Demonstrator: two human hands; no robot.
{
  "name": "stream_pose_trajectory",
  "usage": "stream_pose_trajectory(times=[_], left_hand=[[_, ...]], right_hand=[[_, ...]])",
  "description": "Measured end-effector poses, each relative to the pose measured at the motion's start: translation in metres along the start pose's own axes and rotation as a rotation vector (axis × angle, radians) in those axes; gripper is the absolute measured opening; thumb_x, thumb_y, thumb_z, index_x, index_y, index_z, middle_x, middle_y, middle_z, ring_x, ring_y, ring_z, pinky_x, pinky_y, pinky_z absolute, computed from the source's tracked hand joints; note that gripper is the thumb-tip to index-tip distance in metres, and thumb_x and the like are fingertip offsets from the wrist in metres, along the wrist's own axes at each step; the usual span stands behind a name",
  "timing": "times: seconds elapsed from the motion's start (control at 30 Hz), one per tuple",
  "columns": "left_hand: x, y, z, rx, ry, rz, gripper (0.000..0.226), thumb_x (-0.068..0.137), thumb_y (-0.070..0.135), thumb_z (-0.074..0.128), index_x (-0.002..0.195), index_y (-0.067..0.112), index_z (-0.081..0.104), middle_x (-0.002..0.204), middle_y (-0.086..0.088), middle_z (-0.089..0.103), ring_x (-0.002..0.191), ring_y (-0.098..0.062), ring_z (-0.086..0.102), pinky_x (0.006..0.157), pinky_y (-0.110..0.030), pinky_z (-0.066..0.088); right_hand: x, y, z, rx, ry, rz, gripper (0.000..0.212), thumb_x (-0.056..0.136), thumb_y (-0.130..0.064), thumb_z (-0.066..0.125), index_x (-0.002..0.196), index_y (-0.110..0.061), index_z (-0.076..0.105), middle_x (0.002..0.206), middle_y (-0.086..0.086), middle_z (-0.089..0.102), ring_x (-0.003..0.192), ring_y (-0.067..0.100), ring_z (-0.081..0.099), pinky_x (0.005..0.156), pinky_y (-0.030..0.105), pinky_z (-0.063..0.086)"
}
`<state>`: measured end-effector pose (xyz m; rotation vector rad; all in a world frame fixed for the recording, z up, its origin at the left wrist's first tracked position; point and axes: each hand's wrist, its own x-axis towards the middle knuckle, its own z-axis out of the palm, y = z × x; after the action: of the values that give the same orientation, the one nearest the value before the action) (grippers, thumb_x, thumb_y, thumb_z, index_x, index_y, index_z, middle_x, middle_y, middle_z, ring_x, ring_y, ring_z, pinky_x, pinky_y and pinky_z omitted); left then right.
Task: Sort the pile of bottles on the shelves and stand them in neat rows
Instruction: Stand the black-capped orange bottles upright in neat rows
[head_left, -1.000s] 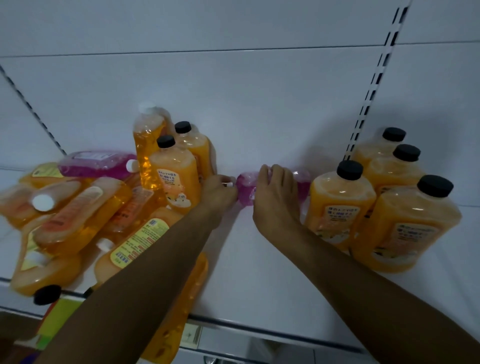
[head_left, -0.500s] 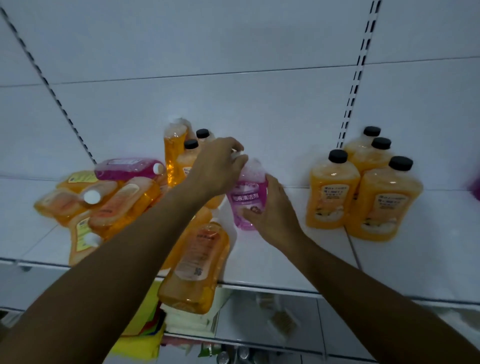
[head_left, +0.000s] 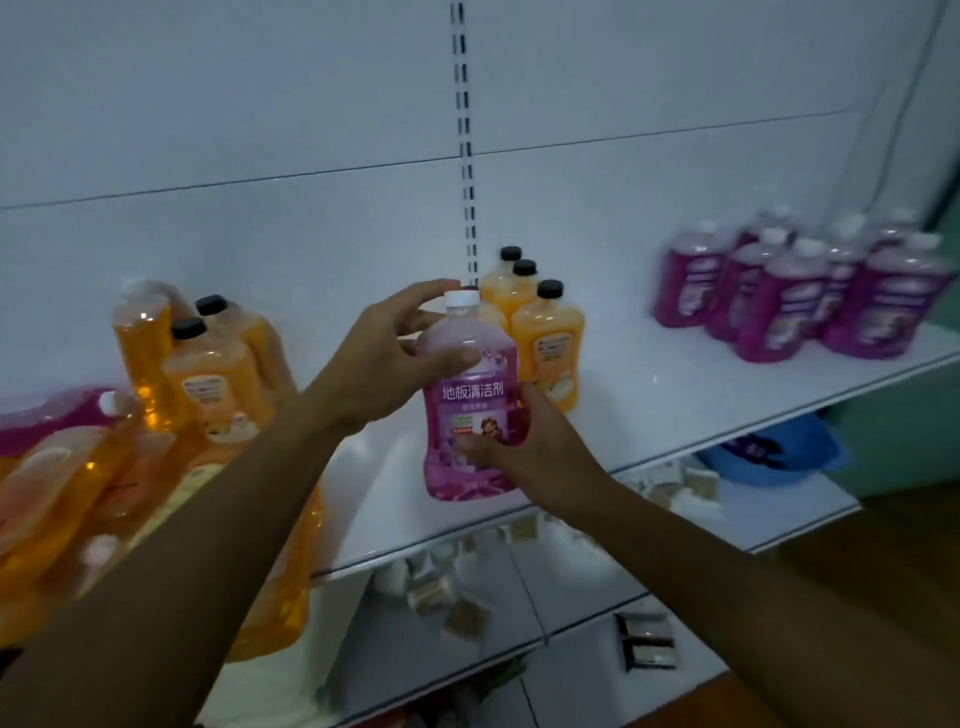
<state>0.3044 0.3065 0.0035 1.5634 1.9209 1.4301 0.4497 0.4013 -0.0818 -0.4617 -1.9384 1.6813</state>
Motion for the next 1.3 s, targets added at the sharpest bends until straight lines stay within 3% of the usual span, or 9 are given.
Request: stream_pose_trajectory(times=[0.13, 0.27, 0.4, 0.5, 0.63, 0.73, 0.9, 1.03, 1.3], left_hand=[[0.033, 0.016, 0.056, -0.066, -0.063, 0.125, 0.065, 0.072, 0.033, 0.073, 0.133, 0.022, 0.051, 0.115, -0.001, 0.066, 0.1, -0.012, 0.067, 0.078, -0.025, 0.058], [0.066, 0.027, 0.123, -0.134, -0.131, 0.092, 0.07, 0.074, 0.03, 0.077, 0.137, 0.018, 0.047, 0.122, -0.001, 0.061, 0.103, -0.01, 0.064, 0.08, -0.026, 0.058], [0.098, 0.039, 0.192, -0.196, -0.191, 0.089, 0.061, 0.065, 0.036, 0.075, 0.119, 0.017, 0.056, 0.115, 0.001, 0.063, 0.097, -0.011, 0.066, 0.078, -0.024, 0.058], [0.13, 0.049, 0.247, -0.205, -0.241, 0.096, 0.061, 0.067, 0.039, 0.075, 0.12, 0.013, 0.06, 0.113, 0.0, 0.066, 0.097, -0.019, 0.067, 0.081, -0.036, 0.059], [0.177, 0.065, 0.319, -0.224, -0.271, 0.122, 0.06, 0.069, 0.035, 0.076, 0.124, 0.015, 0.062, 0.113, 0.0, 0.069, 0.099, -0.016, 0.068, 0.083, -0.04, 0.058], [0.21, 0.073, 0.366, -0.134, -0.255, 0.181, 0.055, 0.075, 0.032, 0.077, 0.127, 0.021, 0.06, 0.116, 0.003, 0.068, 0.102, -0.013, 0.067, 0.086, -0.041, 0.057], [0.253, 0.077, 0.423, 0.057, -0.182, 0.186, 0.053, 0.081, 0.036, 0.073, 0.13, 0.025, 0.058, 0.117, 0.006, 0.067, 0.102, -0.01, 0.063, 0.092, -0.035, 0.053], [0.268, 0.08, 0.444, 0.233, -0.119, 0.214, 0.052, 0.083, 0.039, 0.071, 0.131, 0.027, 0.057, 0.117, 0.005, 0.068, 0.096, -0.006, 0.058, 0.086, -0.024, 0.045], [0.281, 0.075, 0.452, 0.463, -0.084, 0.234, 0.056, 0.089, 0.036, 0.064, 0.14, 0.024, 0.046, 0.122, -0.002, 0.065, 0.109, -0.02, 0.06, 0.085, -0.022, 0.037]], right_hand=[[-0.022, -0.004, -0.061, -0.039, 0.127, 0.035, 0.054, 0.075, -0.016, 0.081, 0.121, -0.019, 0.052, 0.108, -0.001, 0.069, 0.095, 0.012, 0.069, 0.078, 0.028, 0.058], [-0.042, 0.002, -0.134, -0.1, 0.207, 0.072, 0.06, 0.073, -0.012, 0.082, 0.124, -0.02, 0.05, 0.11, -0.004, 0.068, 0.096, 0.009, 0.068, 0.085, 0.03, 0.057], [-0.054, 0.014, -0.201, -0.138, 0.297, 0.074, 0.055, 0.071, -0.013, 0.083, 0.114, -0.031, 0.054, 0.108, -0.006, 0.068, 0.096, 0.009, 0.068, 0.082, 0.029, 0.057], [-0.054, 0.025, -0.259, -0.165, 0.371, 0.063, 0.061, 0.064, -0.026, 0.084, 0.117, -0.028, 0.054, 0.111, -0.003, 0.068, 0.099, 0.012, 0.067, 0.087, 0.034, 0.056], [-0.048, 0.039, -0.342, -0.223, 0.417, 0.068, 0.059, 0.072, -0.014, 0.081, 0.124, -0.016, 0.053, 0.108, -0.008, 0.068, 0.095, 0.002, 0.067, 0.076, 0.017, 0.053], [-0.036, 0.05, -0.4, -0.305, 0.449, 0.06, 0.059, 0.073, -0.02, 0.082, 0.124, -0.023, 0.053, 0.107, -0.016, 0.066, 0.095, -0.006, 0.062, 0.075, 0.012, 0.049], [-0.014, 0.07, -0.473, -0.342, 0.506, 0.064, 0.057, 0.072, -0.015, 0.082, 0.119, -0.031, 0.055, 0.103, -0.019, 0.066, 0.095, -0.004, 0.06, 0.082, 0.021, 0.051], [0.005, 0.087, -0.501, -0.349, 0.518, 0.051, 0.056, 0.07, -0.005, 0.082, 0.112, -0.029, 0.055, 0.096, -0.021, 0.062, 0.083, -0.016, 0.059, 0.068, 0.004, 0.046], [0.029, 0.104, -0.499, -0.692, 0.635, 0.049, 0.061, 0.068, -0.038, 0.084, 0.114, -0.021, 0.047, 0.106, -0.003, 0.055, 0.093, 0.012, 0.055, 0.069, 0.019, 0.042]])
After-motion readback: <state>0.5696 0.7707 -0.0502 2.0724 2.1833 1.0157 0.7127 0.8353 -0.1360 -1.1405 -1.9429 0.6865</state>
